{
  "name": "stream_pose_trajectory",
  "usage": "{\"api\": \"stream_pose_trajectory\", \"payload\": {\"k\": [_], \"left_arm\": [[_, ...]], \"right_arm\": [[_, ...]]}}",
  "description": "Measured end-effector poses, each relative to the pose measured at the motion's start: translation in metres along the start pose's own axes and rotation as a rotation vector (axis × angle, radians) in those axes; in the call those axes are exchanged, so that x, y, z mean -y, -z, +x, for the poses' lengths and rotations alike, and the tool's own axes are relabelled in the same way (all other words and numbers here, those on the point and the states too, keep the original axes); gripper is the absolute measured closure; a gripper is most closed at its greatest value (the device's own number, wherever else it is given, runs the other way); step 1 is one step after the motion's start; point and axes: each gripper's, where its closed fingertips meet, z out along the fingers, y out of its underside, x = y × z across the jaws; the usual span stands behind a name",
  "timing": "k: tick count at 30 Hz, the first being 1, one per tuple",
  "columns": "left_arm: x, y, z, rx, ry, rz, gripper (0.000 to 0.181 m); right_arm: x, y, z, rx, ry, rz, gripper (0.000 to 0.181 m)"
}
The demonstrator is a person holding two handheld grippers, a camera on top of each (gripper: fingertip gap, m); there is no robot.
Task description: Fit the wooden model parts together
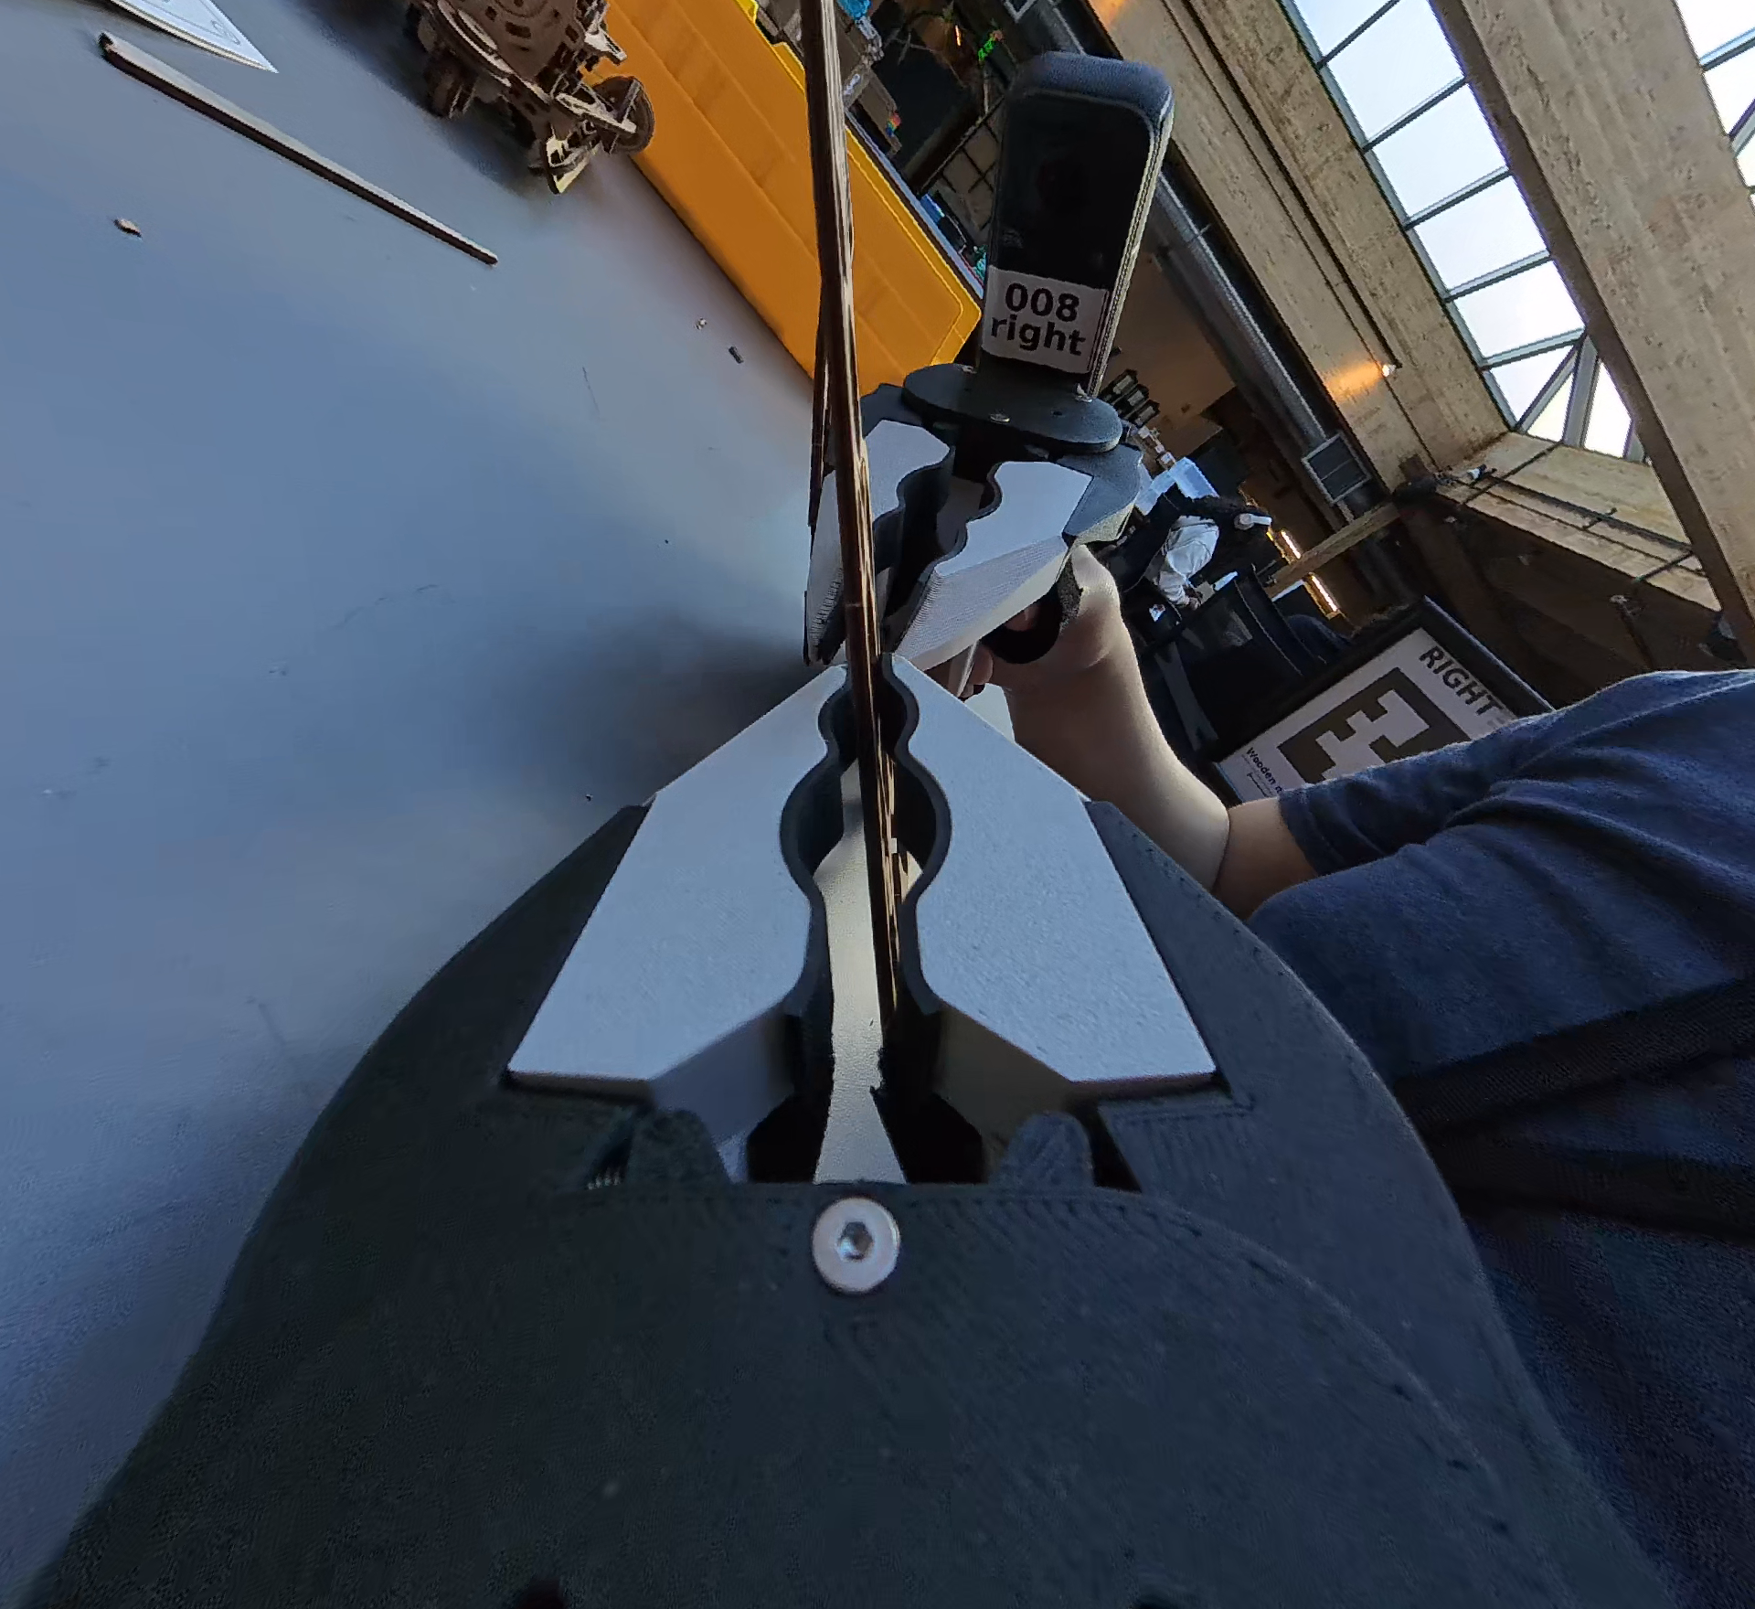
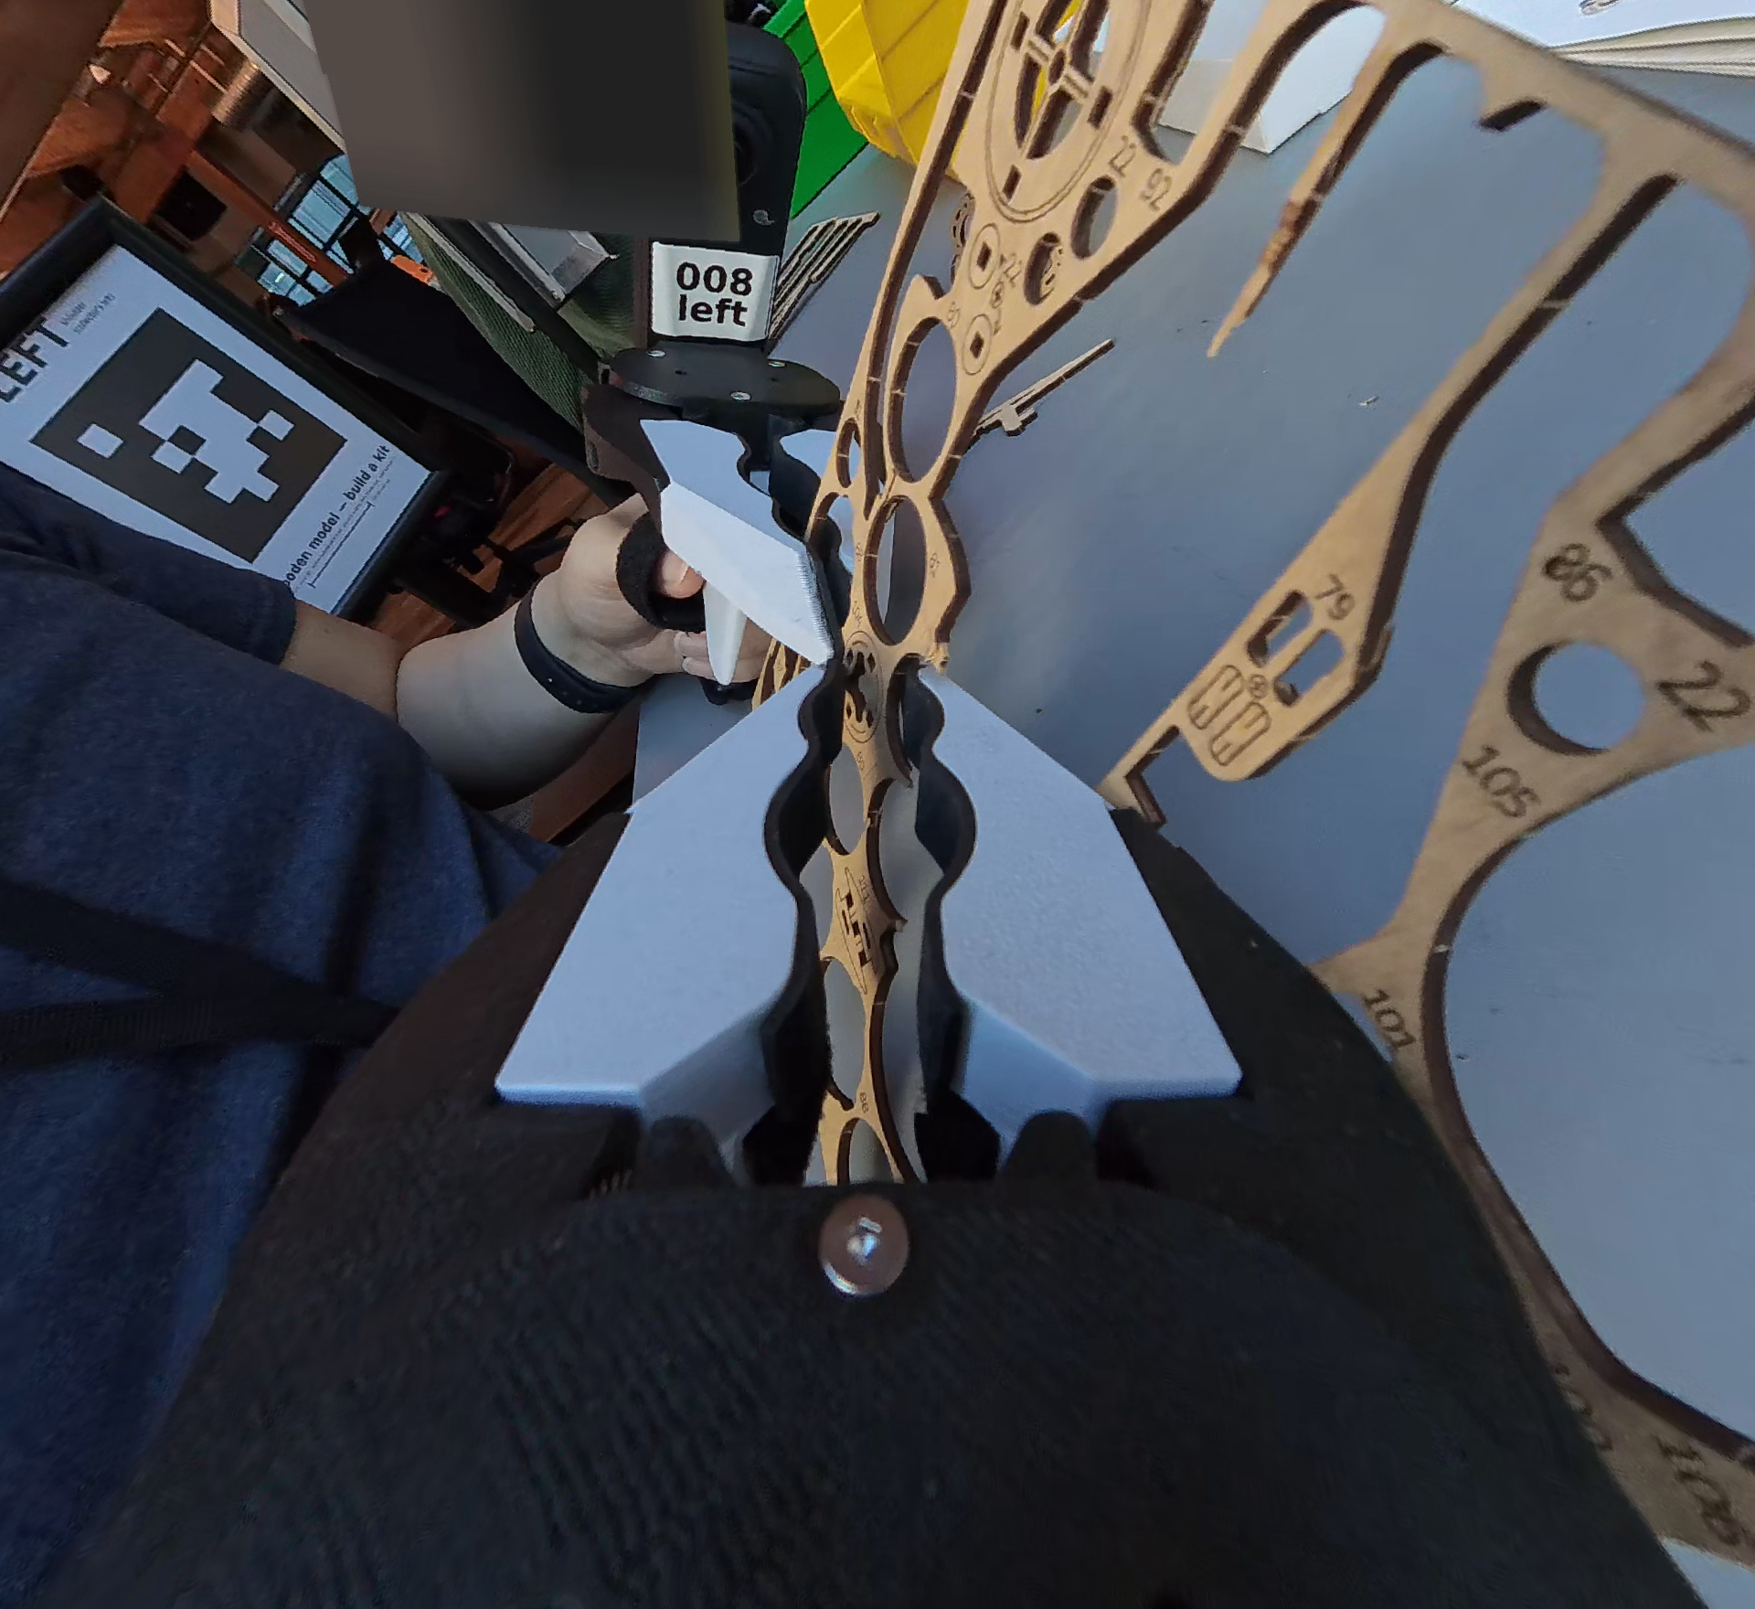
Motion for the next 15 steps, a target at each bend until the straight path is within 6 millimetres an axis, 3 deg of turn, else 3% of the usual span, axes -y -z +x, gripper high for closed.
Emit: {"api": "stream_pose_trajectory", "payload": {"k": [15], "left_arm": [[-0.0028,0.0001,-0.0027,0.055,-0.041,-0.014,0.181]], "right_arm": [[-0.0031,-0.0011,0.0023,-0.036,0.008,-0.014,0.171]]}}
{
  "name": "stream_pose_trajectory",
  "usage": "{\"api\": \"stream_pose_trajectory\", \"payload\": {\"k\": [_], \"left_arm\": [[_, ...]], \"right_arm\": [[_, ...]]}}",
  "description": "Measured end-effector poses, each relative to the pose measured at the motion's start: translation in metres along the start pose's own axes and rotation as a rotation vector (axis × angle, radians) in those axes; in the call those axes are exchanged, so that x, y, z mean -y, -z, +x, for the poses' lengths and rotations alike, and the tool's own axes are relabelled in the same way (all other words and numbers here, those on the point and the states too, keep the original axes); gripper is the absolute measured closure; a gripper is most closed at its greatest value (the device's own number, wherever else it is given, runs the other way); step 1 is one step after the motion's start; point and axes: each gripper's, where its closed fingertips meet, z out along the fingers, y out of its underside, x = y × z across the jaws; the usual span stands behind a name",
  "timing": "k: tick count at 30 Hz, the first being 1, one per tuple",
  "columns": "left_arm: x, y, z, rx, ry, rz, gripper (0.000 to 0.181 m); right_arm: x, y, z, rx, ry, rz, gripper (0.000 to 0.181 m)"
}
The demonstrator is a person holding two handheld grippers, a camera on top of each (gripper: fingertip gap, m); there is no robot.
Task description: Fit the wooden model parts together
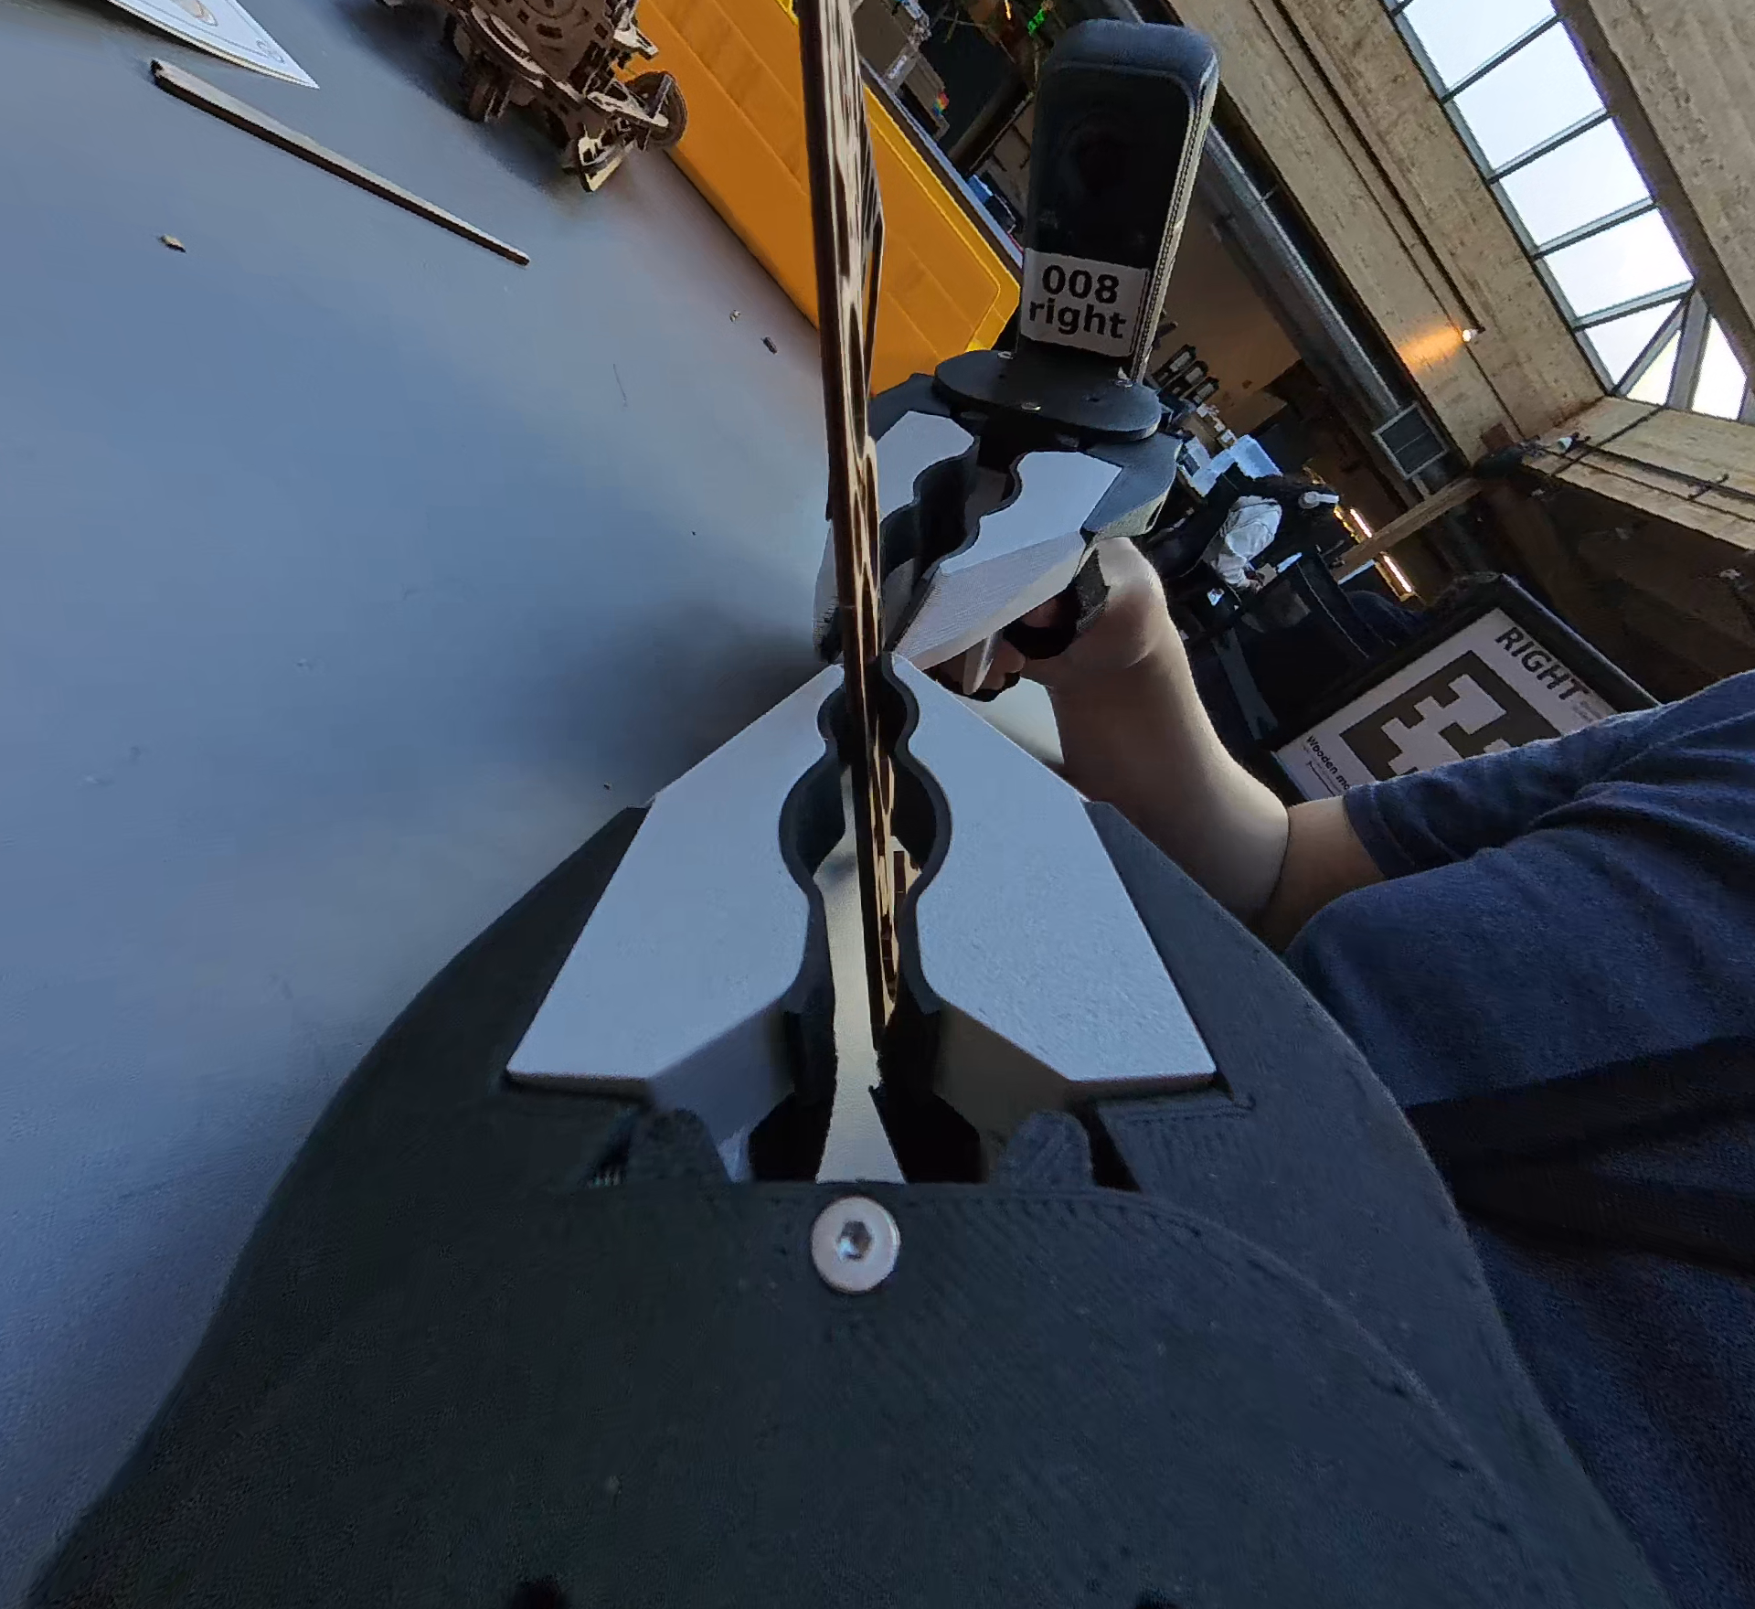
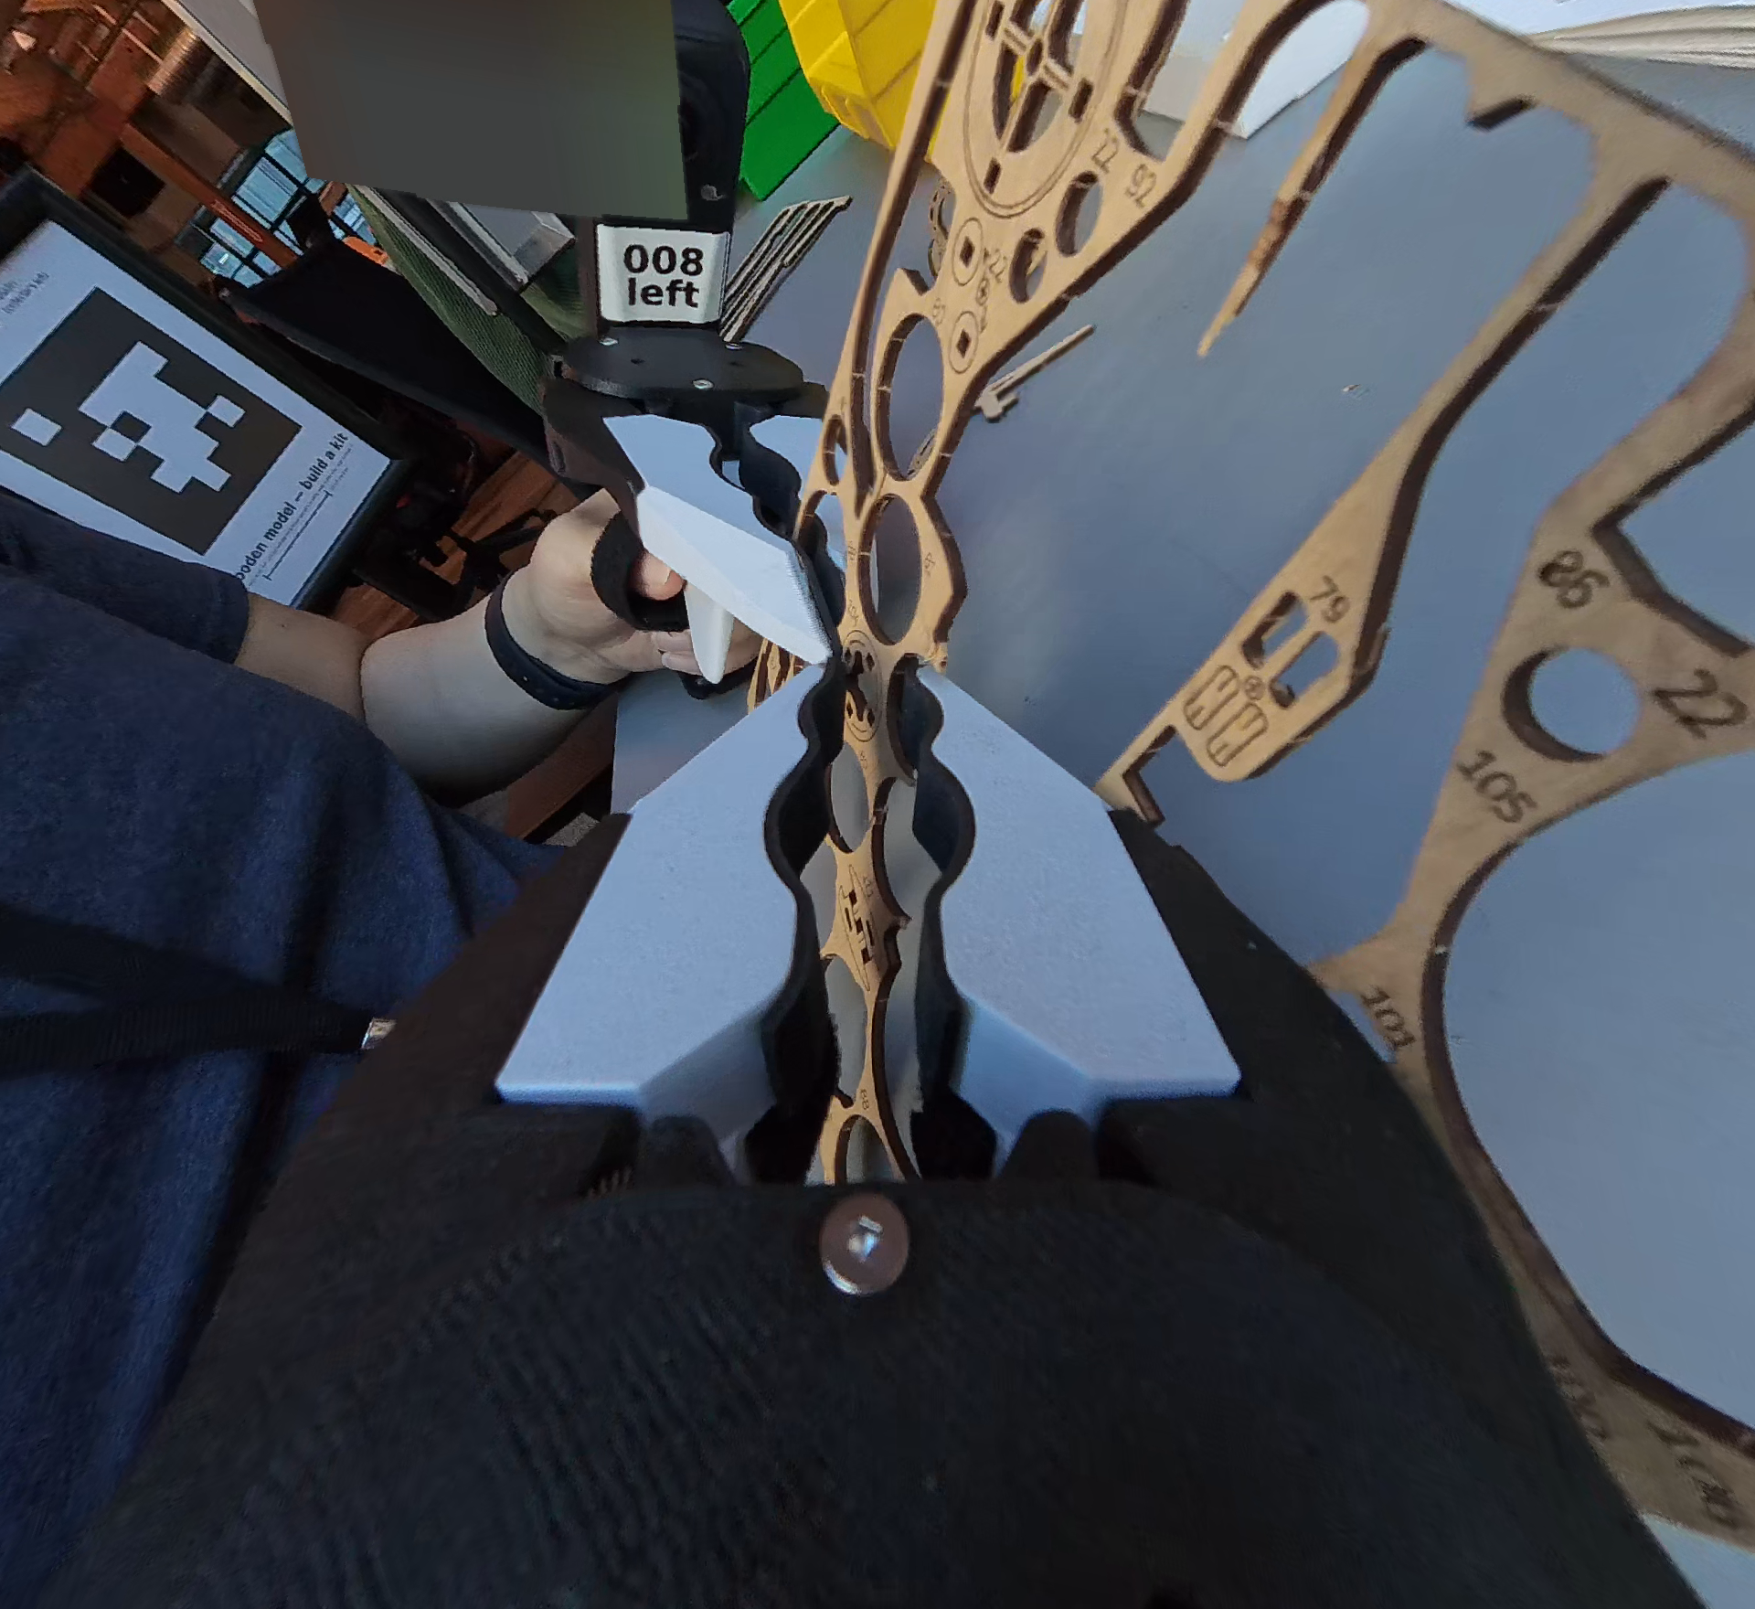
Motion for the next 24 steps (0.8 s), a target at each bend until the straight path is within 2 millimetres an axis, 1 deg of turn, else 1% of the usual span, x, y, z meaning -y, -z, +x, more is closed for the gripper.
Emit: {"api": "stream_pose_trajectory", "payload": {"k": [7,14,24], "left_arm": [[-0.002,0.001,-0.006,0.011,0.049,-0.006,0.181],[-0.004,0.000,-0.012,0.043,0.071,-0.017,0.181],[-0.008,-0.001,-0.018,0.080,0.090,-0.041,0.181]], "right_arm": [[-0.003,-0.003,0.004,-0.019,-0.015,-0.024,0.171],[-0.006,-0.007,0.010,-0.060,0.001,-0.033,0.171],[-0.010,-0.011,0.014,-0.069,-0.027,-0.035,0.170]]}}
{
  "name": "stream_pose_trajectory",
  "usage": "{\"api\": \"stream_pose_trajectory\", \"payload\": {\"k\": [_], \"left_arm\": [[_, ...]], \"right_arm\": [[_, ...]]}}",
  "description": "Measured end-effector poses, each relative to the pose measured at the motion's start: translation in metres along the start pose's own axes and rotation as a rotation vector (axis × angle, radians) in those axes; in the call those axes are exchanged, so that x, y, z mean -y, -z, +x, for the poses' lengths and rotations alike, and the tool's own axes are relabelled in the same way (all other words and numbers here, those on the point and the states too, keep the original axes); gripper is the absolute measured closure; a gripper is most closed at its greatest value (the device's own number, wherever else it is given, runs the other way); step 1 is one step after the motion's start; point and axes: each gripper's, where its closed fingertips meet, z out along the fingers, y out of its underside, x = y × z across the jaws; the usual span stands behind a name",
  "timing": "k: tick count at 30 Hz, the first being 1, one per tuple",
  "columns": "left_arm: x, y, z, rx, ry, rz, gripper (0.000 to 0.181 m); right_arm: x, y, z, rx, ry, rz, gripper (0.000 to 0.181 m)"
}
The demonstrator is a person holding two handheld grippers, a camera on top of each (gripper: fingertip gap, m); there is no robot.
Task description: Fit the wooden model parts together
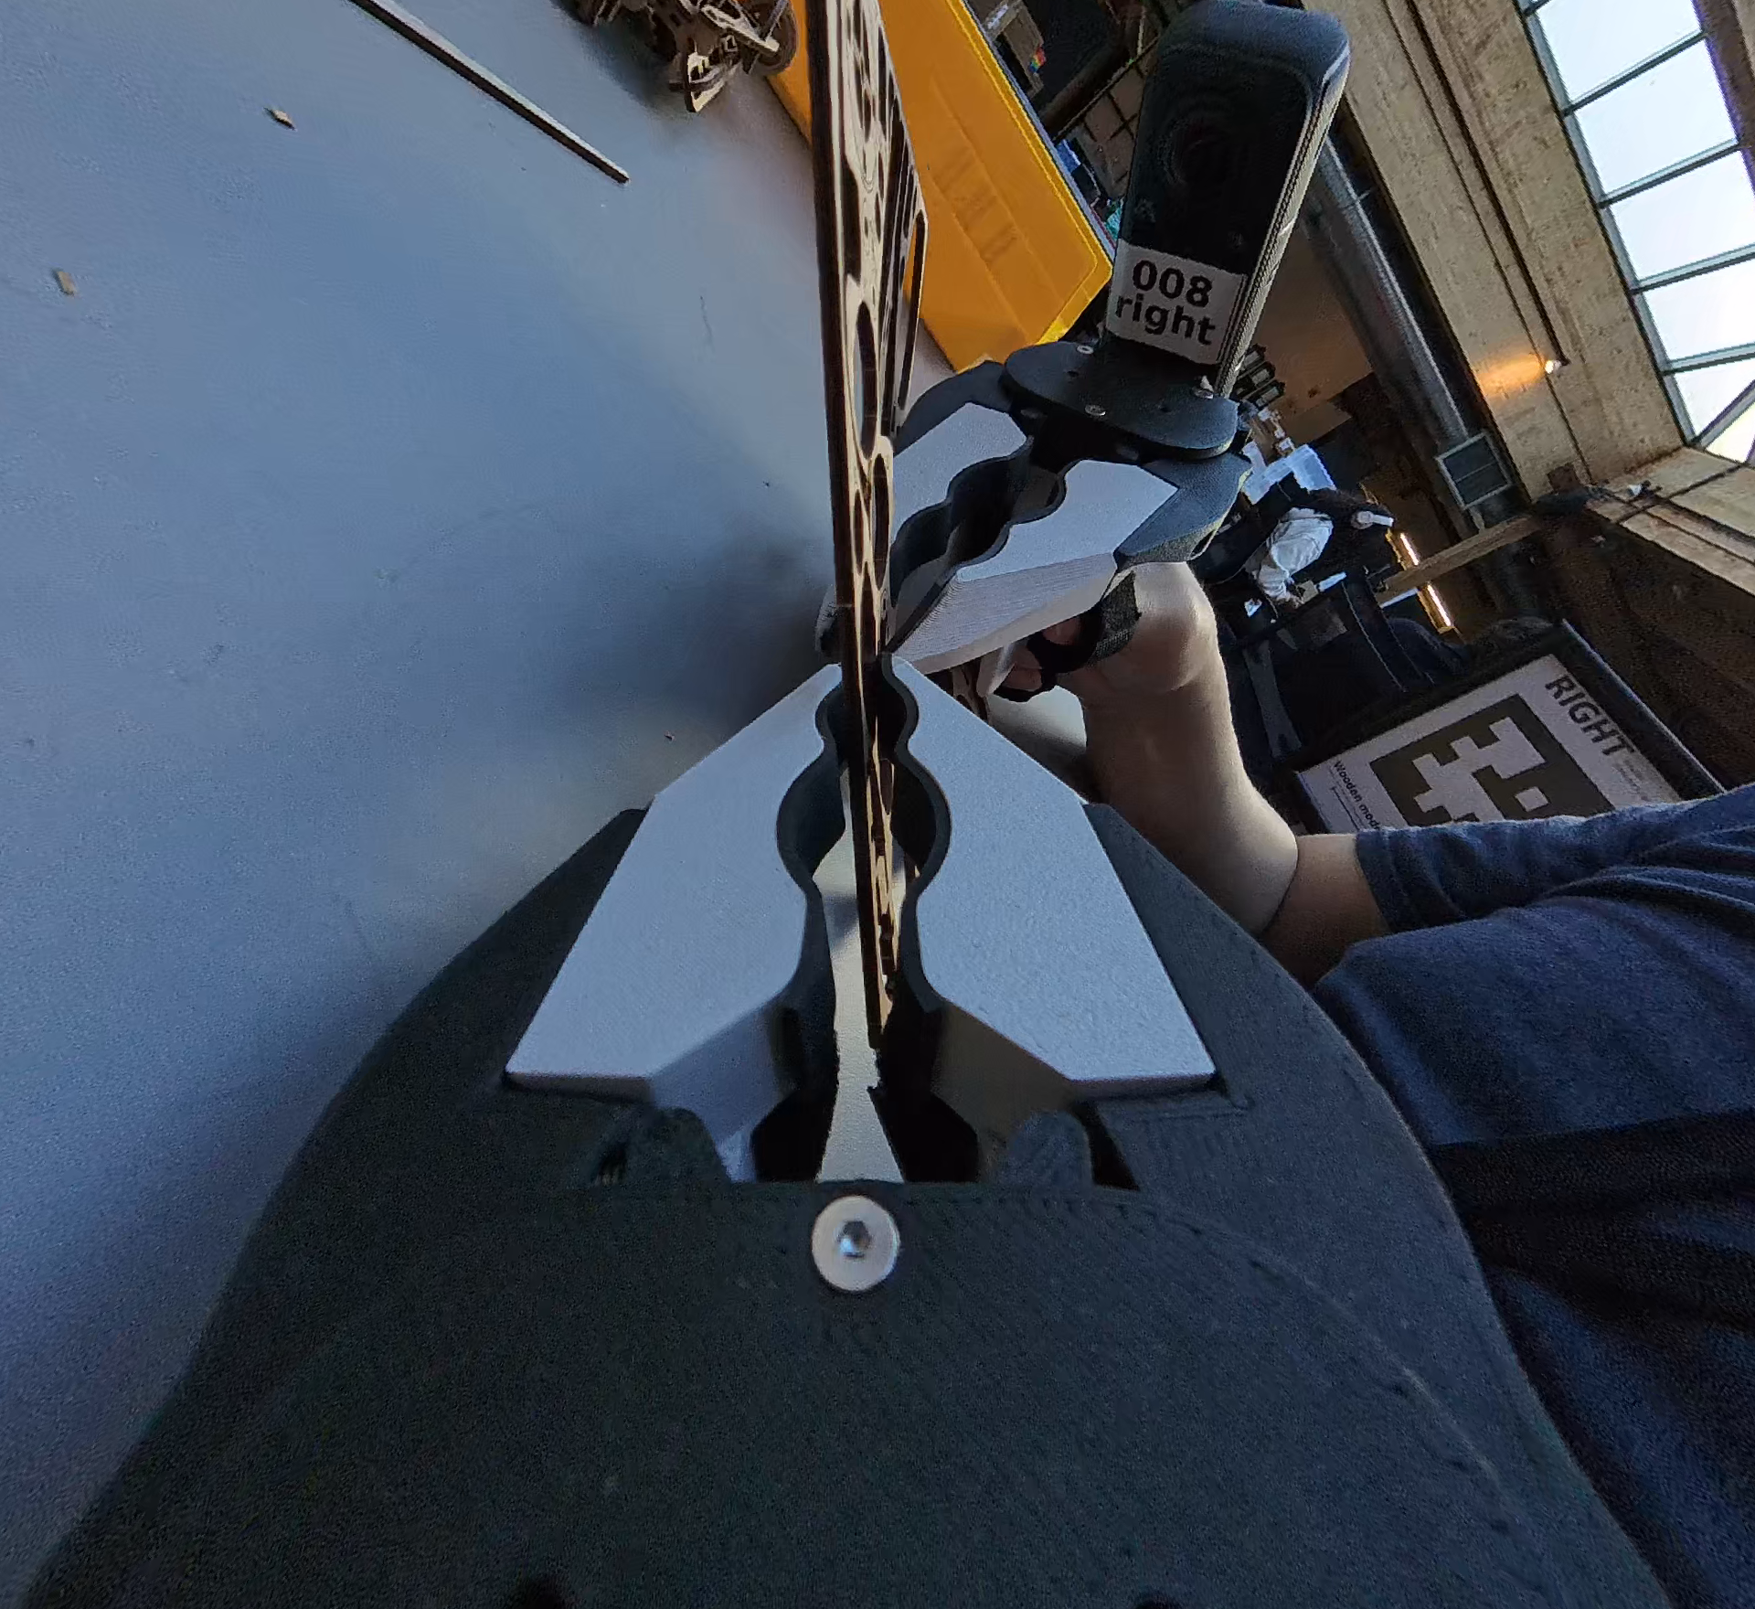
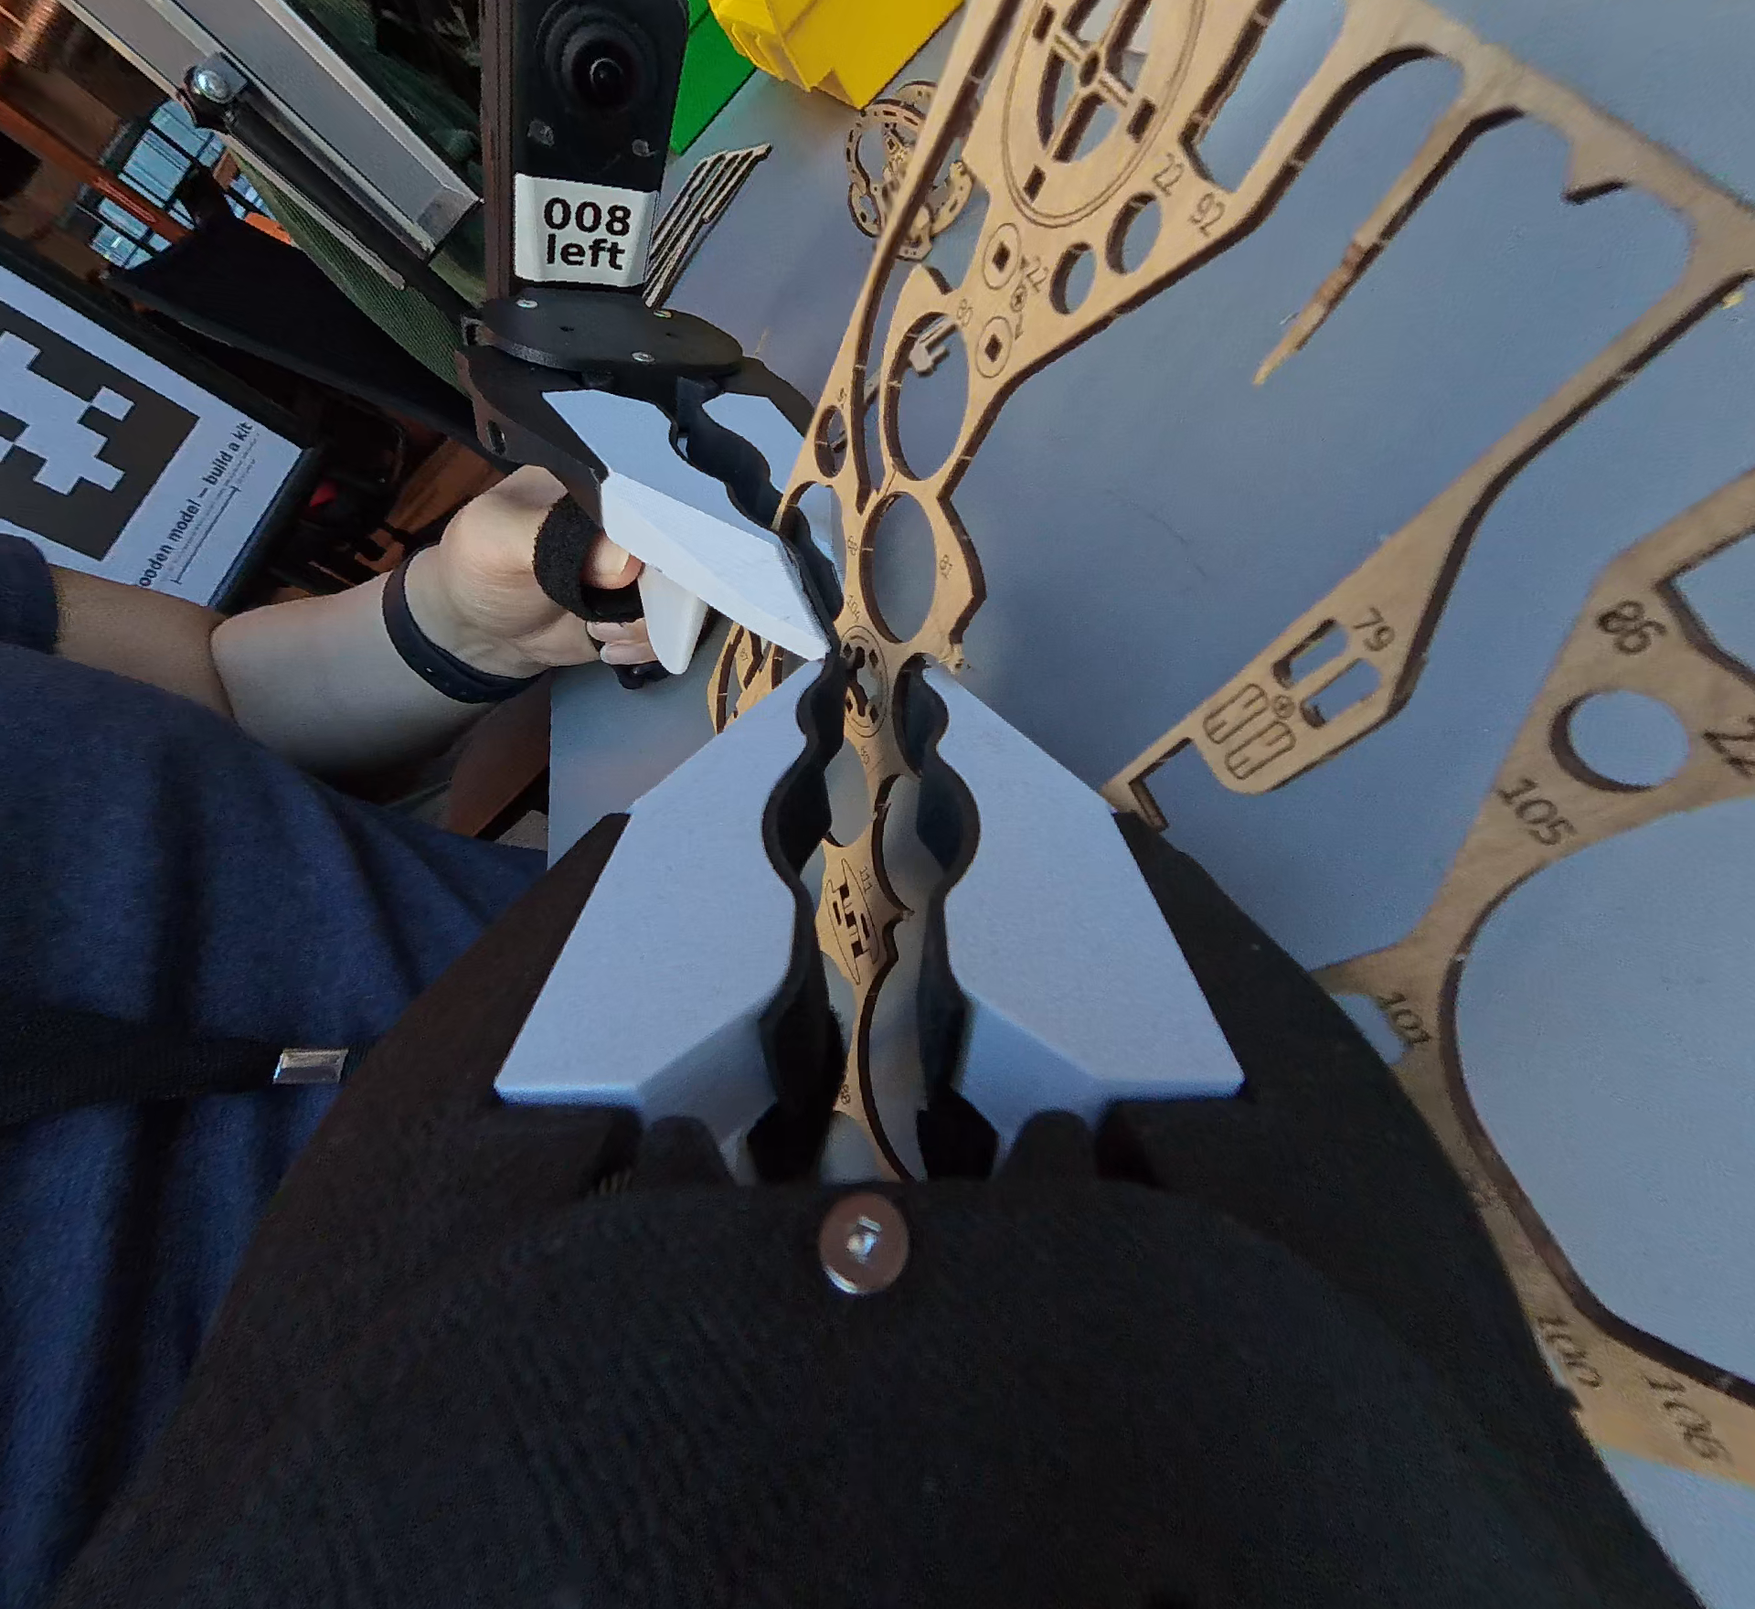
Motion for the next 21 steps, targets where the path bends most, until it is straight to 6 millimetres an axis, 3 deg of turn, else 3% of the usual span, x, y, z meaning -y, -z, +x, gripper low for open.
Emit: {"api": "stream_pose_trajectory", "payload": {"k": [6,8,11,16,19,21], "left_arm": [[-0.003,-0.001,-0.003,0.014,0.018,-0.019,0.181],[-0.007,-0.005,-0.003,0.022,0.005,-0.052,0.181],[-0.002,-0.004,-0.002,-0.013,0.030,-0.025,0.181],[0.005,0.000,-0.006,0.011,0.043,0.025,0.181],[0.012,0.006,-0.006,0.003,0.050,0.076,0.181],[0.015,0.008,-0.003,-0.016,0.044,0.099,0.181]], "right_arm": [[-0.002,-0.002,0.002,-0.008,-0.011,0.004,0.170],[-0.012,-0.006,0.017,-0.136,0.039,-0.063,0.174],[-0.003,0.000,0.012,-0.102,0.049,-0.002,0.179],[0.003,0.006,0.008,-0.073,0.065,0.037,0.156],[0.011,0.020,0.018,-0.160,0.104,0.073,0.149],[0.026,0.029,0.000,-0.087,0.129,0.159,0.150]]}}
